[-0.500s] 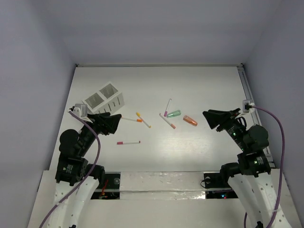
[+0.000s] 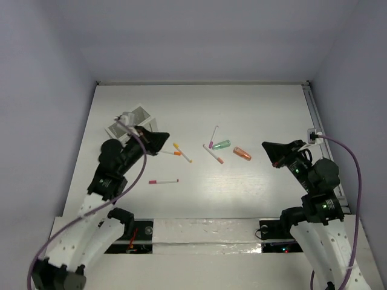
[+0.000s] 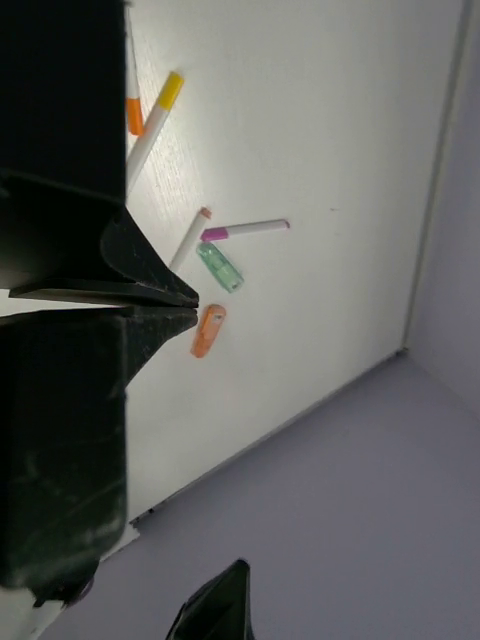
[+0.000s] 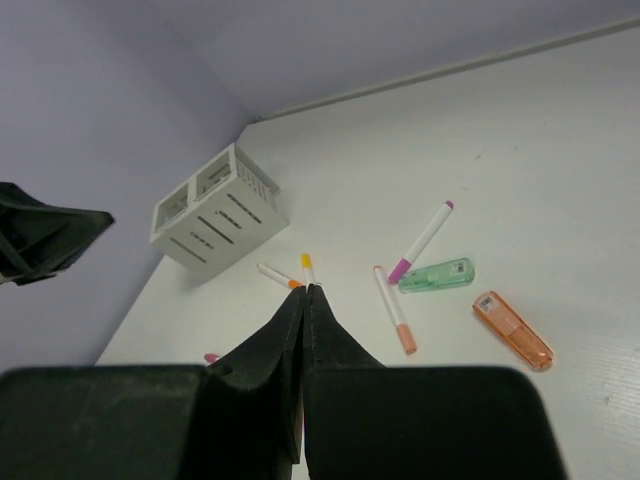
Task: Sort the stationery into containers
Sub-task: Pick up the pen from the center of the board.
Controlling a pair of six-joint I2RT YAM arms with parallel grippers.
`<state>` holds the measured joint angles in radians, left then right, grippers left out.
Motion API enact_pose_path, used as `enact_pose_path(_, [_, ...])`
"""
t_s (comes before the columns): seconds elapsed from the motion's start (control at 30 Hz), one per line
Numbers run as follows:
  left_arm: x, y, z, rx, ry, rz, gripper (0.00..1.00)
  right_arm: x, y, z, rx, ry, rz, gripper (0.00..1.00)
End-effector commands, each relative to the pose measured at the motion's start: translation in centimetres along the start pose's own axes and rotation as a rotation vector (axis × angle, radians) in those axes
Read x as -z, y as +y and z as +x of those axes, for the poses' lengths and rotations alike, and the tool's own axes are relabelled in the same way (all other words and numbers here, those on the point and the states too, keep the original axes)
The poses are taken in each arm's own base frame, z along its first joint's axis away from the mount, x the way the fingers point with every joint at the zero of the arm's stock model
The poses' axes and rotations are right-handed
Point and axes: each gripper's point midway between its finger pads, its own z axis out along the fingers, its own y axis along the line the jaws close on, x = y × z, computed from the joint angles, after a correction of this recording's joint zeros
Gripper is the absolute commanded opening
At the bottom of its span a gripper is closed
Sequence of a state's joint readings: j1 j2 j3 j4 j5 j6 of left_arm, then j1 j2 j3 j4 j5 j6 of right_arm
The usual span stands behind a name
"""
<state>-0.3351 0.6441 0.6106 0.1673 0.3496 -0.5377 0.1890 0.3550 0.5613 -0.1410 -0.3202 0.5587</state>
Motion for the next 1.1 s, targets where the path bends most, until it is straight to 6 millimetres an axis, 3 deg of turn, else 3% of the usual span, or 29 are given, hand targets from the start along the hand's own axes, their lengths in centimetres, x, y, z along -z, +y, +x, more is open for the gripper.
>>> enact_pose_path(0.0, [-3.8, -2.5, 1.5, -0.009, -0.001, 0.02, 0.0, -0.7, -0.9, 0.3, -0.031, -0.025, 0.015, 0.0])
enact_pose_path(0.07, [-6.9, -1.0, 2.2, -0.081, 0.005, -0.125, 0.0, -0.9, -1.9, 1.8, -0.055, -0.007, 0.029, 0.0])
enact_pose_path(0.1, [-7.9, -1.4, 3.0, -0.105, 0.026, -0.141, 0.0, -0.9, -1.9, 1.9, -0.072, -0.01, 0.019, 0.0])
enact_pose_path(0.23, [-14.0, 0.5, 4.9, -0.19, 0.112, -0.225, 0.0, -1.2, -2.5, 3.6, -0.121, 0.029, 0.024, 0.0])
enact_pose_path(0.27, [-15.9, 2.0, 7.3, -0.237, 0.185, -0.249, 0.0, -1.2, -2.7, 4.1, -0.127, 0.043, 0.022, 0.0])
enact_pose_path(0.3, [-17.5, 1.0, 6.3, -0.249, 0.179, -0.233, 0.0, -1.3, -2.3, 3.7, -0.119, 0.026, 0.002, 0.0])
enact_pose_path(0.37, [-20.5, 1.6, 7.6, -0.296, 0.227, -0.235, 0.0, -1.3, -2.2, 3.6, -0.112, 0.027, -0.003, 0.0])
enact_pose_path(0.4, [-21.4, 1.8, 7.9, -0.308, 0.238, -0.236, 0.0, -1.3, -2.3, 3.6, -0.104, 0.031, 0.004, 0.06])
enact_pose_path(0.43, [-22.1, 2.2, 8.4, -0.321, 0.253, -0.244, 0.07, -1.2, -2.2, 3.4, -0.097, 0.028, 0.005, 0.12])
enact_pose_path(0.47, [-23.1, 3.0, 10.3, -0.339, 0.294, -0.259, 0.1, -1.2, -2.1, 3.2, -0.092, 0.024, 0.001, 0.19])
enact_pose_path(0.5, [-24.2, 2.7, 9.8, -0.355, 0.29, -0.256, 0.14, -1.2, -2.0, 3.4, -0.091, 0.03, -0.005, 0.31])
enact_pose_path(0.53, [-24.7, 2.9, 10.6, -0.369, 0.309, -0.266, 0.19, -1.1, -1.9, 3.4, -0.091, 0.03, -0.012, 0.36])
enact_pose_path(0.57, [-25.0, 3.8, 13.3, -0.394, 0.378, -0.29, 0.21, -1.1, -1.8, 3.6, -0.091, 0.033, -0.019, 0.41])
enact_pose_path(0.63, [-26.1, 3.3, 13.5, -0.444, 0.377, -0.311, 0.26, -1.0, -1.8, 3.7, -0.081, 0.04, -0.024, 0.47])
enact_pose_path(0.67, [-26.5, 4.0, 15.1, -0.465, 0.409, -0.331, 0.26, -1.0, -1.7, 3.6, -0.076, 0.037, -0.027, 0.47])
enact_pose_path(0.9, [-27.7, 4.5, 17.6, -0.503, 0.456, -0.378, 0.25, -0.6, -1.2, 3.8, -0.06, 0.041, -0.058, 0.56])
enact_pose_path(1.07, [-27.9, 6.0, 19.1, -0.526, 0.483, -0.413, 0.35, -0.5, -0.9, 4.4, -0.051, 0.064, -0.084, 0.61])
